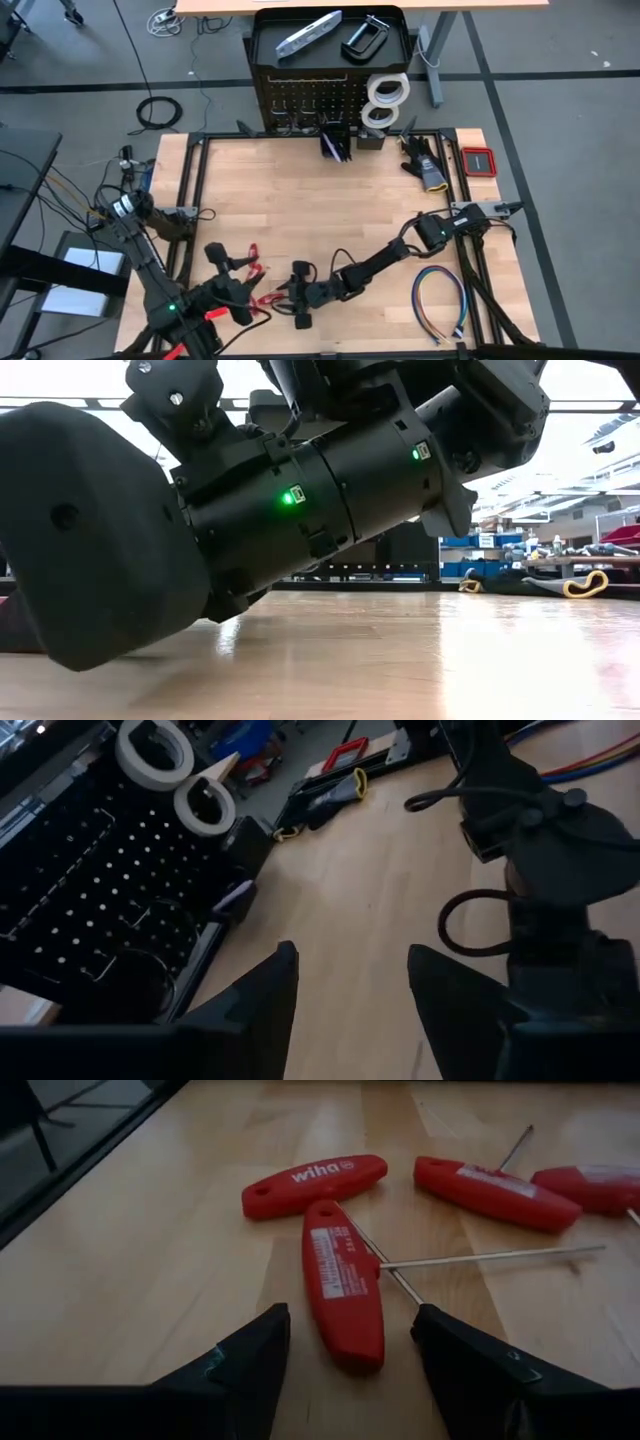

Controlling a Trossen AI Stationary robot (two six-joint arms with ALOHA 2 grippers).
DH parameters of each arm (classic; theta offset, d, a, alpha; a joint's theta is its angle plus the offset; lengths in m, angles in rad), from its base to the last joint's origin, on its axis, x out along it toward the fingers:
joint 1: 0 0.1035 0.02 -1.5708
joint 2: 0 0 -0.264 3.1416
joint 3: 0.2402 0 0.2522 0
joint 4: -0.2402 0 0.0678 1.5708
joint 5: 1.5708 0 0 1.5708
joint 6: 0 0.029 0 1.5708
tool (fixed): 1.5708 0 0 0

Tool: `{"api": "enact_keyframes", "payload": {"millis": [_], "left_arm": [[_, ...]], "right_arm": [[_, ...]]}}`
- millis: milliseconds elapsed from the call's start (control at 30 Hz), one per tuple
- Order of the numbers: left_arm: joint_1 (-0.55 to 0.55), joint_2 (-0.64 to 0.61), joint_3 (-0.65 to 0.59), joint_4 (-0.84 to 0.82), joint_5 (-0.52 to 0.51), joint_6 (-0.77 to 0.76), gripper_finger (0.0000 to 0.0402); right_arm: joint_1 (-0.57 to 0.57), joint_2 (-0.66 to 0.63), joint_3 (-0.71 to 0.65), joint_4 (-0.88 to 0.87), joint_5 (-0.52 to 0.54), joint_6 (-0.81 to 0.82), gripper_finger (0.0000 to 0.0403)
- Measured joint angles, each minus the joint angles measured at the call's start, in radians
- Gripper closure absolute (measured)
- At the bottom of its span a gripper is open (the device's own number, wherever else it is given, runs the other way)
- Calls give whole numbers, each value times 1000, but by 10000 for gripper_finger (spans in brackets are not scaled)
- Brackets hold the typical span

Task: Hang tools onto peg board
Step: Hang the red allen wrench on the peg board

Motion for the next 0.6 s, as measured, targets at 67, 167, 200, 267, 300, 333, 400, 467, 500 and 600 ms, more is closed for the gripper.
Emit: {"api": "enact_keyframes", "payload": {"millis": [67,167,200,267,300,333,400,467,500,600], "left_arm": [[11,0,0,12,0,24,204],[33,0,0,35,1,29,204],[43,0,0,34,1,29,204],[56,0,0,34,1,29,204],[64,0,0,34,2,28,204],[73,0,0,36,1,27,204],[83,0,0,36,4,26,204],[87,0,0,37,12,25,204],[87,0,0,37,14,25,204],[86,0,0,37,14,25,204]], "right_arm": [[-2,0,1,-12,0,10,174],[-6,-1,1,-10,0,13,174],[-8,-1,1,-5,-2,12,174],[-9,-1,0,0,-7,13,174],[-10,-1,0,1,-9,13,174],[-10,-1,0,3,-9,13,174],[-10,-1,-1,8,-14,13,174],[-11,7,-1,18,-18,13,174],[-11,15,1,42,-17,12,174],[-11,41,14,85,-28,6,175]]}}
